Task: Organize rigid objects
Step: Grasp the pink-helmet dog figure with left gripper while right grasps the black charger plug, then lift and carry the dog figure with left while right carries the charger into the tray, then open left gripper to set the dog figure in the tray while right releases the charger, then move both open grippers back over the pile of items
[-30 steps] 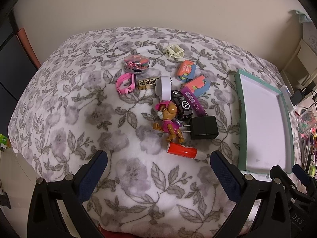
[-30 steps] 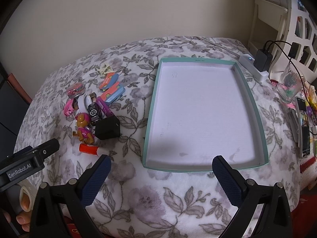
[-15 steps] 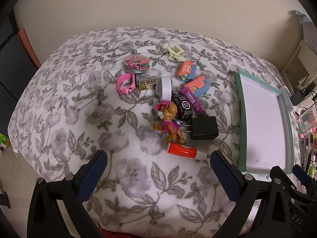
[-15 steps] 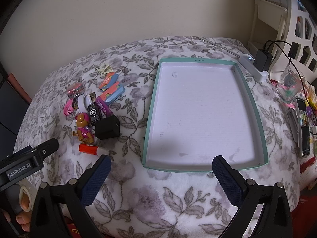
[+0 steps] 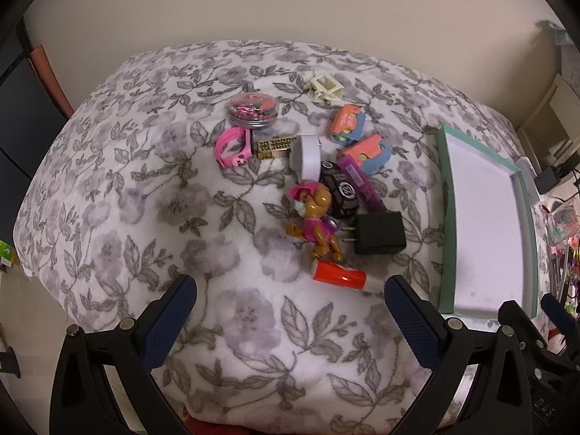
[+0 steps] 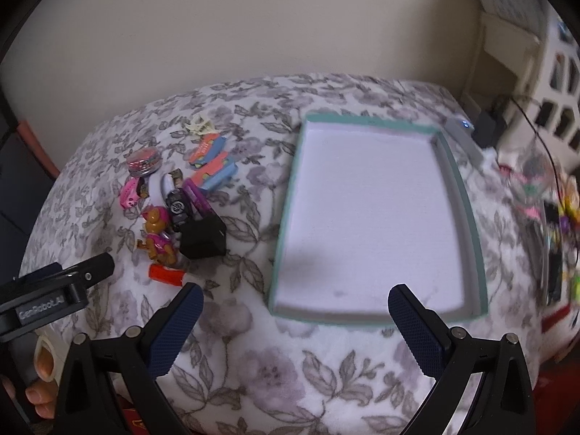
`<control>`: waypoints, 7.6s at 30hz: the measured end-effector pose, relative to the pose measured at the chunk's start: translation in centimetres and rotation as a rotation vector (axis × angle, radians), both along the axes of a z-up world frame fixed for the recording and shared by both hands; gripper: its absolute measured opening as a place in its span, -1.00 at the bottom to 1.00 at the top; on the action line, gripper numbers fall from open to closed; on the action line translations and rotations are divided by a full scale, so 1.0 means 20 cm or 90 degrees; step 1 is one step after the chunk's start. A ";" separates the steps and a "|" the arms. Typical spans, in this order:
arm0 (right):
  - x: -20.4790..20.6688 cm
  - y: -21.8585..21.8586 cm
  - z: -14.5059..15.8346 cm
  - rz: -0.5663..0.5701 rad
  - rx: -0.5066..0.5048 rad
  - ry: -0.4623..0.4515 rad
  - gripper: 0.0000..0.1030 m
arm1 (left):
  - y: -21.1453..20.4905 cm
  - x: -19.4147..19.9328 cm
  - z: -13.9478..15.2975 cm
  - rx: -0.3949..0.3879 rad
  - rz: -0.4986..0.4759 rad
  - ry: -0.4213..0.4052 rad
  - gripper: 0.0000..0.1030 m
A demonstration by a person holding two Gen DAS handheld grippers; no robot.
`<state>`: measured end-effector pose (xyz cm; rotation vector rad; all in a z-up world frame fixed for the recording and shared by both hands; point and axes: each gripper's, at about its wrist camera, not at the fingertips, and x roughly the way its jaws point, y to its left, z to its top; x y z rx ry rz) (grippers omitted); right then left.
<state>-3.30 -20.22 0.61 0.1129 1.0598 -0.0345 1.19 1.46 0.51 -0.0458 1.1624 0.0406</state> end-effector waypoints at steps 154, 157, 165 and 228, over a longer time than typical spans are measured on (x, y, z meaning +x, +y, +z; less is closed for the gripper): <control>0.73 -0.84 -0.50 -0.148 0.022 0.103 0.33 | -1.11 0.79 -0.21 -0.070 -0.145 0.054 0.05; 0.73 -0.83 -0.47 -0.139 0.019 0.090 0.48 | -1.07 0.78 -0.22 -0.068 -0.132 0.057 0.28; 0.69 -0.79 -0.37 -0.138 0.017 0.063 0.68 | -0.93 0.74 -0.22 -0.075 -0.093 0.058 0.64; 0.35 0.58 -0.50 0.321 0.059 0.133 1.00 | 0.44 0.11 -0.64 -0.068 0.187 0.161 0.86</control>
